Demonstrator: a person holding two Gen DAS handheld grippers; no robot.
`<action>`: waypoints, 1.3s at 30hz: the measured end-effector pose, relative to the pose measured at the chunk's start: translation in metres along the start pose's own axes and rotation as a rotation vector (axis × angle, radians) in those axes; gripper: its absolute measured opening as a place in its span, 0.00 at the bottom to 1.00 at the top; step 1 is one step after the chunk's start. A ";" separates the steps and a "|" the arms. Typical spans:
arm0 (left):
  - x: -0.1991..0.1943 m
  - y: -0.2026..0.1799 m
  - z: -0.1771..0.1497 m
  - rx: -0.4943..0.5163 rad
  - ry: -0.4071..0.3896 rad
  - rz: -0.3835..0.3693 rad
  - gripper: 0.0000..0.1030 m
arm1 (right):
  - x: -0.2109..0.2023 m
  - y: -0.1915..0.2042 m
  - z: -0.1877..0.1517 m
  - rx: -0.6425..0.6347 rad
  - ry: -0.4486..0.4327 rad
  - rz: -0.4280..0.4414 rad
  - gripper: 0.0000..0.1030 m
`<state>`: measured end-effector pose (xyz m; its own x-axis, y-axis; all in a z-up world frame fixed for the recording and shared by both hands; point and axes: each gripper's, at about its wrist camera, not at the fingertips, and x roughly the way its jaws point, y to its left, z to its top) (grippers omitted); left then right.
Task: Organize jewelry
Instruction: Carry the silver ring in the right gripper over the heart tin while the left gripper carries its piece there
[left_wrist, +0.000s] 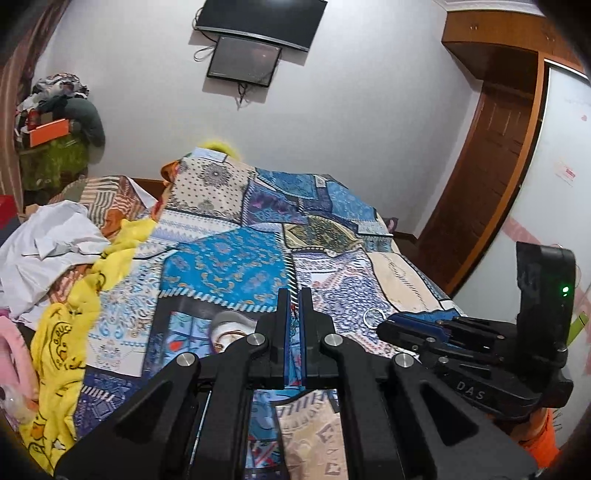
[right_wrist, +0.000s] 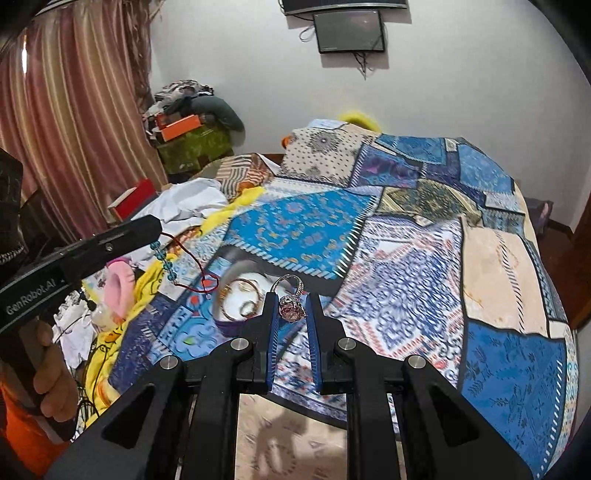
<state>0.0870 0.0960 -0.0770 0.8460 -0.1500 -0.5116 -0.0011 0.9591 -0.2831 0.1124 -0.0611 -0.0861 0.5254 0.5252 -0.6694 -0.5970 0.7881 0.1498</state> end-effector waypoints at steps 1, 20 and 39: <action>-0.001 0.003 0.000 -0.001 -0.002 0.006 0.02 | 0.002 0.003 0.002 -0.006 -0.003 0.006 0.13; 0.035 0.036 0.001 -0.027 0.041 0.009 0.02 | 0.061 0.029 0.011 -0.071 0.082 0.062 0.13; 0.086 0.053 -0.019 -0.069 0.155 -0.022 0.02 | 0.105 0.032 0.002 -0.108 0.192 0.083 0.13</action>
<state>0.1489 0.1295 -0.1516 0.7537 -0.2114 -0.6223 -0.0248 0.9370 -0.3484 0.1497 0.0201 -0.1500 0.3530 0.5082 -0.7856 -0.7001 0.7004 0.1385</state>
